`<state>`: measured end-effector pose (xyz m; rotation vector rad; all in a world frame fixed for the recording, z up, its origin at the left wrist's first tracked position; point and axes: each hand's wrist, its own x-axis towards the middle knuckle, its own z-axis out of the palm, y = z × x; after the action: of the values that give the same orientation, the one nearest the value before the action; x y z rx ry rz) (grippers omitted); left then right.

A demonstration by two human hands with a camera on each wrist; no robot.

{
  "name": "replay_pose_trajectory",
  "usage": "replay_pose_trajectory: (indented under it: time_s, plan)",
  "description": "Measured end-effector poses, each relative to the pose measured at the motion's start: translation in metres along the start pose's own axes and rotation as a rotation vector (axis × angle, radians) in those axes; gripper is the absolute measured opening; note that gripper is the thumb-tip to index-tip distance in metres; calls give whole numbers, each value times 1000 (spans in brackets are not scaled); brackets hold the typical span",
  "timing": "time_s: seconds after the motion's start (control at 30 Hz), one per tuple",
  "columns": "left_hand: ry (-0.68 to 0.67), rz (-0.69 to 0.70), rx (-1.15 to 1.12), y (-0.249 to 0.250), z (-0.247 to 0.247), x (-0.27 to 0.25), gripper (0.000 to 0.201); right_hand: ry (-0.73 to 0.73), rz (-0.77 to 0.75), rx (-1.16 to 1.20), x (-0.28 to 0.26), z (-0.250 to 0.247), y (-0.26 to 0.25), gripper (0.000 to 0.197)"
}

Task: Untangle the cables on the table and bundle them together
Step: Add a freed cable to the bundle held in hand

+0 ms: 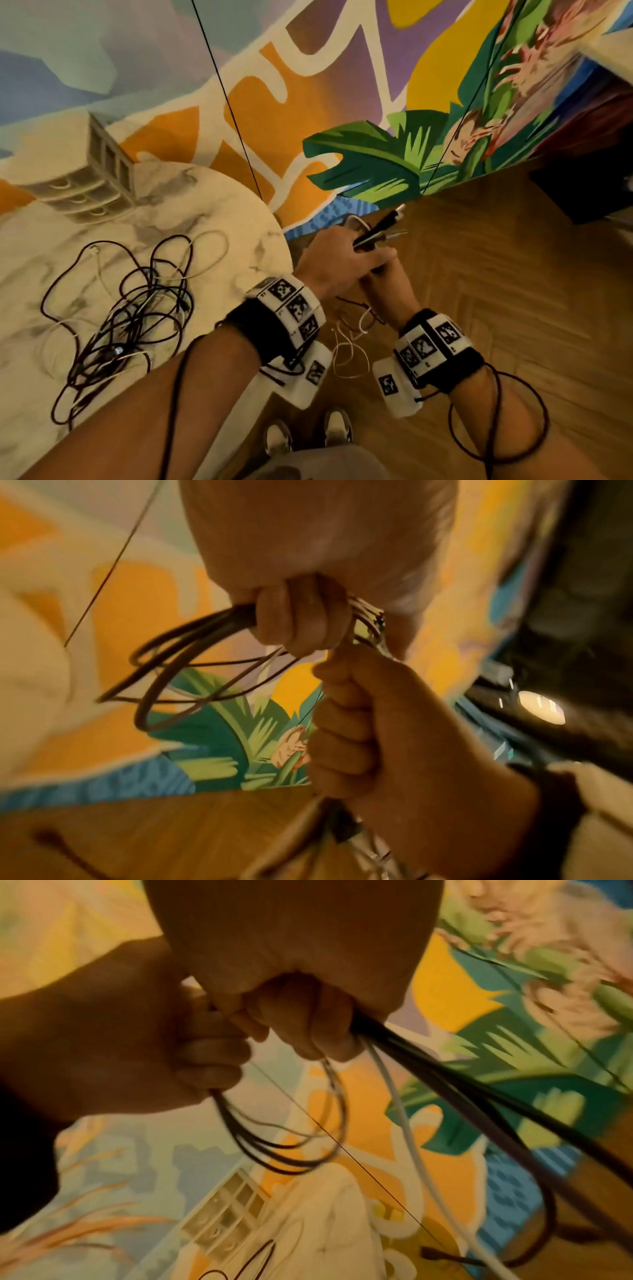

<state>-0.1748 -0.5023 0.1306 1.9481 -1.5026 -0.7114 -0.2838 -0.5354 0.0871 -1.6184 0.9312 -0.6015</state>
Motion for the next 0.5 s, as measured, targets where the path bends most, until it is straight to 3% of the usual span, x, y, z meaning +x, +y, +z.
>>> replay_pose_trajectory:
  time_s: [0.1, 0.17, 0.27, 0.33, 0.4, 0.5]
  plan:
    - [11, 19, -55, 11, -1, 8, 25, -25, 4, 93, 5, 2, -3, 32]
    - [137, 67, -132, 21, -16, 12, 16, -60, 97, 118, 5, 4, 22, 39]
    - [331, 150, -134, 26, -49, 25, 21, -74, 314, -35, 1, 9, 74, 44]
    - [288, 215, -37, 26, -60, 27, 19, -28, 434, -86, 8, 9, 96, 41]
    - [250, 267, 41, 22, -57, 22, 18, -54, 460, -147, 21, 9, 105, 37]
    - [258, 260, 51, 16, -54, 17, 19, -233, 484, -563, 37, -1, 110, 32]
